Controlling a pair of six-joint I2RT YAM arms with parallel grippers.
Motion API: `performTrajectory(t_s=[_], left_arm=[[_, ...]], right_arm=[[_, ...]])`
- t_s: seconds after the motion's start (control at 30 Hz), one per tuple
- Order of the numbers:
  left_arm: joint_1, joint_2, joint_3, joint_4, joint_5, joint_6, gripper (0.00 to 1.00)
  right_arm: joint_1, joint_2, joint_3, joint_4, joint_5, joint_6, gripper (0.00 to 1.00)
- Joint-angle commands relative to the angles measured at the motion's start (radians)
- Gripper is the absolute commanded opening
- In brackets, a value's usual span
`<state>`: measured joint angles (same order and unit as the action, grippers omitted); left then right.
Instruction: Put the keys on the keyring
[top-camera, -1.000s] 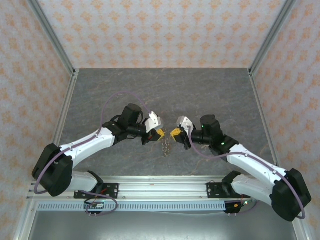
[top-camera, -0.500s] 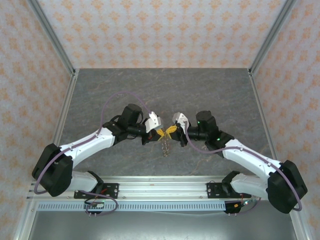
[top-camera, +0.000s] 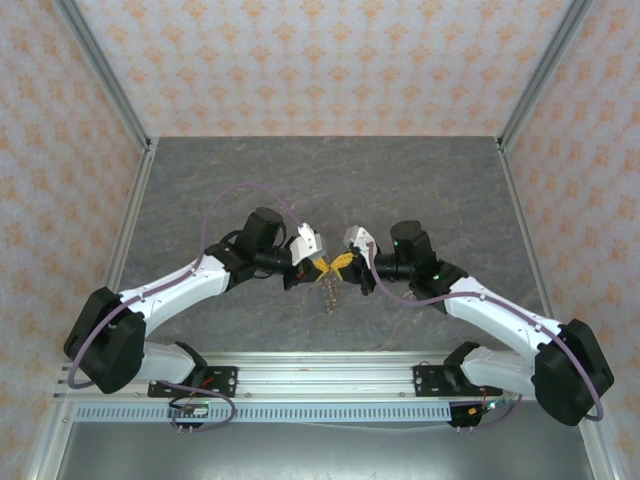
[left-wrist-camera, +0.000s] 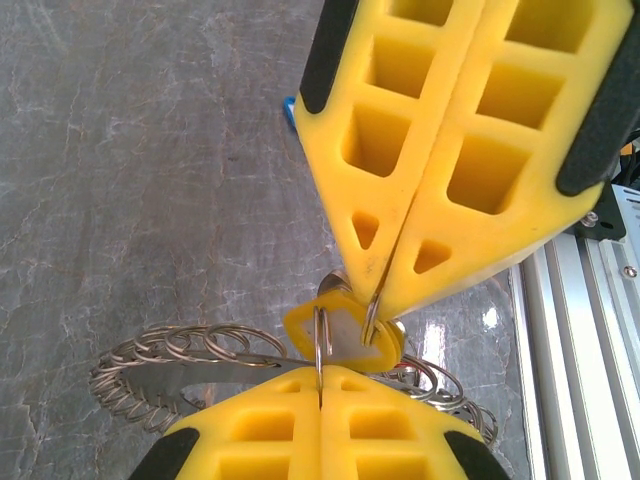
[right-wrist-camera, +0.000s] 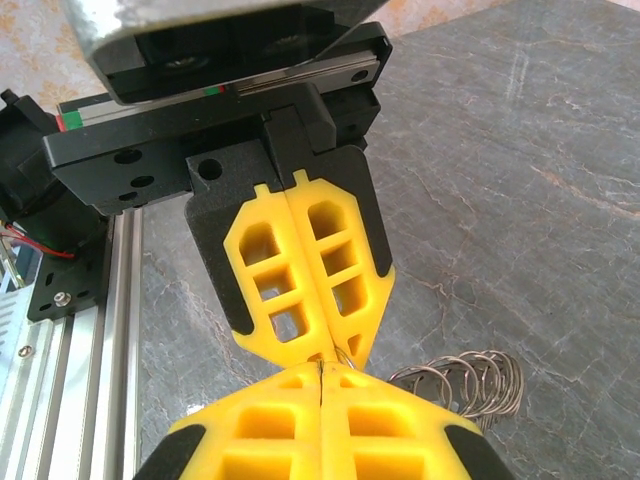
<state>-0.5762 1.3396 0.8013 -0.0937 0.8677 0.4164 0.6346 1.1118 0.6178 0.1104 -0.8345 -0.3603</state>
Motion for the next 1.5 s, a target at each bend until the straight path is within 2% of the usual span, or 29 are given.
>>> performTrajectory(t_s=[0.0,0.6,1.07,1.47], left_arm=[[-0.005,-0.026,0.011,0.021,0.023,-0.002,0.00],[-0.005,-0.026,0.018,0.004,0.025,0.009,0.00],[-0.005,-0.020,0.023,-0.003,0.027,0.013,0.00],[-0.005,-0.028,0.018,0.003,0.025,0.013,0.00]], right_arm=[[0.007,0.003,0.026,0.017,0.011,-0.015,0.00],[0.034,0.042,0.043,0.058,0.130,-0.019,0.00],[0.034,0.025,0.025,0.115,0.072,0.048,0.00],[0.034,0.027,0.041,0.000,0.225,0.001,0.00]])
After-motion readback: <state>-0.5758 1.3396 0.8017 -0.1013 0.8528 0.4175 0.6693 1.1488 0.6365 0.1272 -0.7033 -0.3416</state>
